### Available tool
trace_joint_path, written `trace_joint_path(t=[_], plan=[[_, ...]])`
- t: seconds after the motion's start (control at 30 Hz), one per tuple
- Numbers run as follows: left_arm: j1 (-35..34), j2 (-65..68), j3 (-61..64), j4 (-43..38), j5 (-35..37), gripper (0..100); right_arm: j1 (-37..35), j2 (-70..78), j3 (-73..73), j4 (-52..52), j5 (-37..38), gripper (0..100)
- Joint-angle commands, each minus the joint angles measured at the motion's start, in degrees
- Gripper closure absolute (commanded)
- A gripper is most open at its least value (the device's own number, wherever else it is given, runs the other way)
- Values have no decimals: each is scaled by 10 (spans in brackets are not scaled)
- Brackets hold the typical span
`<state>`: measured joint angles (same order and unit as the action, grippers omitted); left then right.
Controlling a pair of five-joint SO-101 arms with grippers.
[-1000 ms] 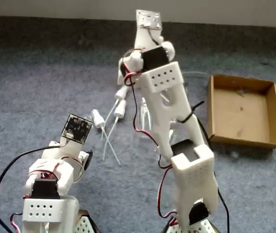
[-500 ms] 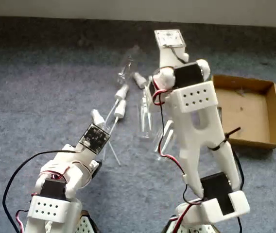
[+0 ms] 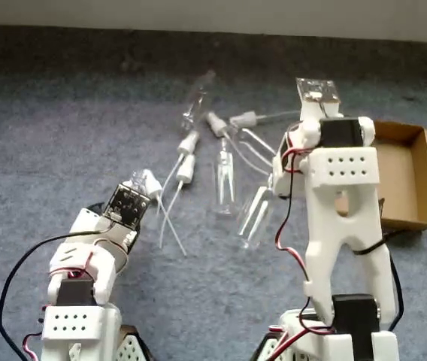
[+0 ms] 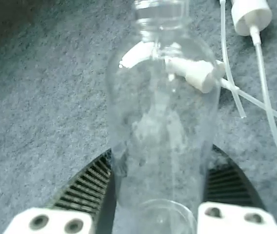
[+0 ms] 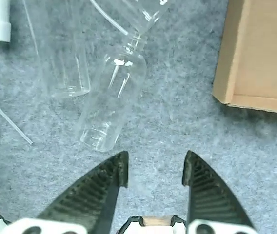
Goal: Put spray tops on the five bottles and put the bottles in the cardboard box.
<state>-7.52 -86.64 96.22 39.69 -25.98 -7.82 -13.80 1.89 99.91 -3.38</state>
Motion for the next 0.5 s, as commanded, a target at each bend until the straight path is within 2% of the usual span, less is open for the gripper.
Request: trace_joint_path(t=[0.0, 0.13, 0.27, 0.47], plan=[[-6, 2, 15, -13, -5, 902, 12, -44, 5, 9, 6, 817], [-6, -1, 15, -6, -7, 891, 12, -77, 25, 9, 6, 817], [-6, 2, 15, -5, -8, 817, 12, -109, 43, 9, 6, 817], [-6, 2, 15, -8, -8, 815, 12, -146, 56, 9, 7, 817]])
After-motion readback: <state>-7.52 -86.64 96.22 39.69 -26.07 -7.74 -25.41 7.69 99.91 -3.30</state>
